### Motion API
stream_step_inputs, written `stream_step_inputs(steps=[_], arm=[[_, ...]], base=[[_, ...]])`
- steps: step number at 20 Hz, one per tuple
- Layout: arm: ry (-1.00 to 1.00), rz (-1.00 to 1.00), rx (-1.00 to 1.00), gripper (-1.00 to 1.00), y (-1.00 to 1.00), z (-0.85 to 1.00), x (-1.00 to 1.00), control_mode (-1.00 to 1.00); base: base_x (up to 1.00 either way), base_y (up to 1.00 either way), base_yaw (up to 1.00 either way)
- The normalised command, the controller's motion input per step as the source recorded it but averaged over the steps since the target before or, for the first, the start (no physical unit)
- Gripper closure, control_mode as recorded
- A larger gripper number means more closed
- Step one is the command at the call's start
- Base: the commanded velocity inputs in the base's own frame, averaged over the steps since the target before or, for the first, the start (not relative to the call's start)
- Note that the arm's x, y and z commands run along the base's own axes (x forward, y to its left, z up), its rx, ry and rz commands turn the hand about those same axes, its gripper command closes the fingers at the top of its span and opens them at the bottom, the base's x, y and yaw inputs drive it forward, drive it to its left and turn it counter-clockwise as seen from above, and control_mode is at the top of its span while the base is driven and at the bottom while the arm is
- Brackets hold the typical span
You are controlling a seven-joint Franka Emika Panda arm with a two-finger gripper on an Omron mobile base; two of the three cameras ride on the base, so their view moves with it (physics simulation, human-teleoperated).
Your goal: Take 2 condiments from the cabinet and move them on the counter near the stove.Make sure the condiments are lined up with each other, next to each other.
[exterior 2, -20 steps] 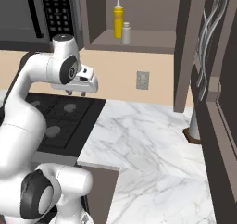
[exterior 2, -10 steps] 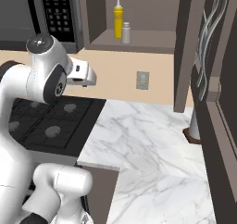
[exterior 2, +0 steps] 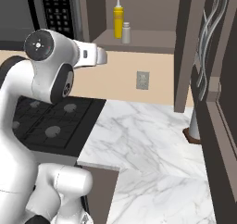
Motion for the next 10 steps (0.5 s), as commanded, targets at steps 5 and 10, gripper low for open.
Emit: stream_step_inputs(steps=[5, 10], arm=[[-0.11, -0.21, -0.05, -1.0, -0.08, -0.01, 0.6, -1.0], [0.0, -0.29, -0.01, -1.0, -0.16, -0.02, 0.76, -1.0]], base=[[0.0, 0.0, 0.0], [0.0, 0.0, 0.0]])
